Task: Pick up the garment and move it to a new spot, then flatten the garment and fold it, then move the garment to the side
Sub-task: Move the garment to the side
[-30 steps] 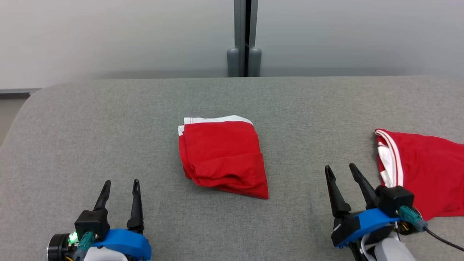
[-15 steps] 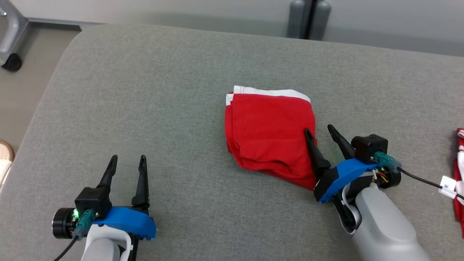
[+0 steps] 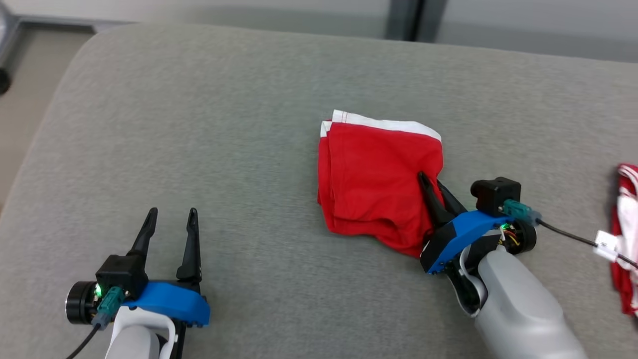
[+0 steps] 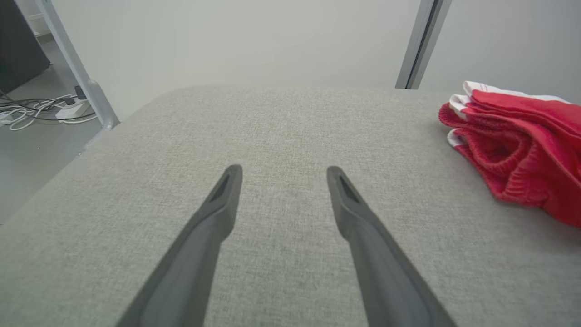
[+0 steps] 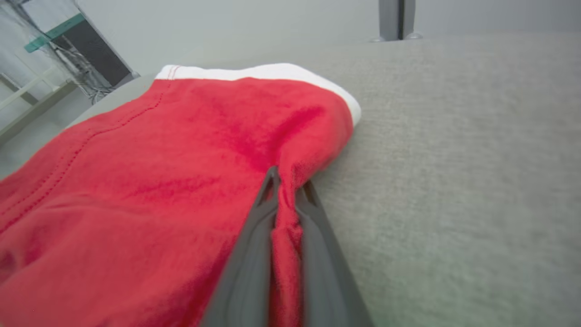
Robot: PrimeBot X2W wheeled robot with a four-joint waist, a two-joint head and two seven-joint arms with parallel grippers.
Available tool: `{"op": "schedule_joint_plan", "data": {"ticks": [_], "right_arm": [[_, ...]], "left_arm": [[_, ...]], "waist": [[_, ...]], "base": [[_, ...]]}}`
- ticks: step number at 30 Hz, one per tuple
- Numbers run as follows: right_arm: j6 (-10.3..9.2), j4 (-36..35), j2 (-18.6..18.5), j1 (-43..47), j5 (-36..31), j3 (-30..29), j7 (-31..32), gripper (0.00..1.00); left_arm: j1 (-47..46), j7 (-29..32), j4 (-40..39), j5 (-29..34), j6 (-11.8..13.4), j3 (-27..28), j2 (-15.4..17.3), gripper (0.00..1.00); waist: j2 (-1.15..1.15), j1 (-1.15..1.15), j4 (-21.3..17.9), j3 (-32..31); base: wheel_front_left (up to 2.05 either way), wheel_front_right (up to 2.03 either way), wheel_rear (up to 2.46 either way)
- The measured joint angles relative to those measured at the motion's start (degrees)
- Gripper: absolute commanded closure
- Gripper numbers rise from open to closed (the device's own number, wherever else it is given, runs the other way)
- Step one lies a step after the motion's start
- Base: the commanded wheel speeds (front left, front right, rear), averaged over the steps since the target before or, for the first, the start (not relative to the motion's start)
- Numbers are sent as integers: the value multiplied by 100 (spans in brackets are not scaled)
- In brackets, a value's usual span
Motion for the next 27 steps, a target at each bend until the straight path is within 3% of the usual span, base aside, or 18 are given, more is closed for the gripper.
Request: {"op": "schedule_joint_plan", "data": {"ticks": [18,22,27], "right_arm": [[-1,-1163,-21,1235,214,884,0,100],[-1,-1280,-20,1301,133,1049,1,100],[-1,-1380,-19,1298,-87,1140,0,100]], "left_arm": [[320,0,-277,191,-1,-36,54,0],[329,0,-291,208,-1,-53,43,0],[364,0,-322,225,-1,-67,60,0]], "waist": [[0,-1,-2868,-260],[0,-1,-3262,-412],[-1,-1,-3452,-503]], "base": [[0,0,0],[0,0,0],[0,0,0]]}}
